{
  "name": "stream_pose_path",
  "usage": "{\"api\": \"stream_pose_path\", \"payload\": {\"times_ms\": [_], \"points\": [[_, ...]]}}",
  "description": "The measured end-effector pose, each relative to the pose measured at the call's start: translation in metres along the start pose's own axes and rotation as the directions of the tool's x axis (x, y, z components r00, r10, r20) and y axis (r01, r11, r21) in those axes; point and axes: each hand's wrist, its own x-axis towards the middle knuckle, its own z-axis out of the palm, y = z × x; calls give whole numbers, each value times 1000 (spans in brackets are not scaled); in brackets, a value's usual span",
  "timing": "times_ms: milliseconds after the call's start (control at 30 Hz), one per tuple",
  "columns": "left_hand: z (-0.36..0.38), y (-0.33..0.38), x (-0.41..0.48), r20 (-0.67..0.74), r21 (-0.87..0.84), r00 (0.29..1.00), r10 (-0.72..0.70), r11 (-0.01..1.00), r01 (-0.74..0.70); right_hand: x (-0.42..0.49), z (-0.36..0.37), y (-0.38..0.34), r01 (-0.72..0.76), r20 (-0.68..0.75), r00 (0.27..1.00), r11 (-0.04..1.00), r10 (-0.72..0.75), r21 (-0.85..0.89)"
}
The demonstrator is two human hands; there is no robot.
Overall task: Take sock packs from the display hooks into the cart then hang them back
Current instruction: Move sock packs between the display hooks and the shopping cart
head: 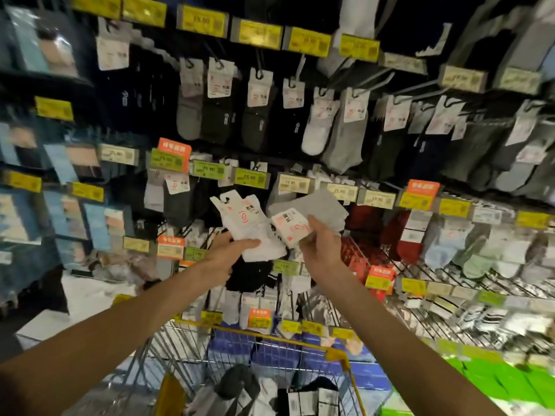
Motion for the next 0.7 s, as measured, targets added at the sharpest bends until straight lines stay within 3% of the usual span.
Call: {"api": "stream_pose_path", "payload": {"times_ms": [100, 267, 333, 500, 600, 700], "points": [[12, 0, -6, 69, -103, 997, -23, 994, 30, -13, 5, 17, 32, -120, 992, 998, -38, -57], [16, 10, -14, 349, -166, 936, -48, 980, 112, -27, 5, 19, 30, -168, 985, 995, -46, -93], [15, 11, -12, 331, -200, 941, -73, 969, 146, -31, 4, 20, 30, -191, 980, 991, -55, -133], [15, 4, 4, 128, -208, 975, -179, 957, 203, -44, -1, 23, -72, -158, 987, 948, 23, -311], [5, 0, 10, 82, -178, 982, -171, 967, 183, -44, -15, 18, -219, -84, 976, 853, 203, -473], [-4, 2, 10, 104, -173, 984, -148, 971, 164, -51, -28, 4, -332, -5, 921, 780, 390, -531]]}}
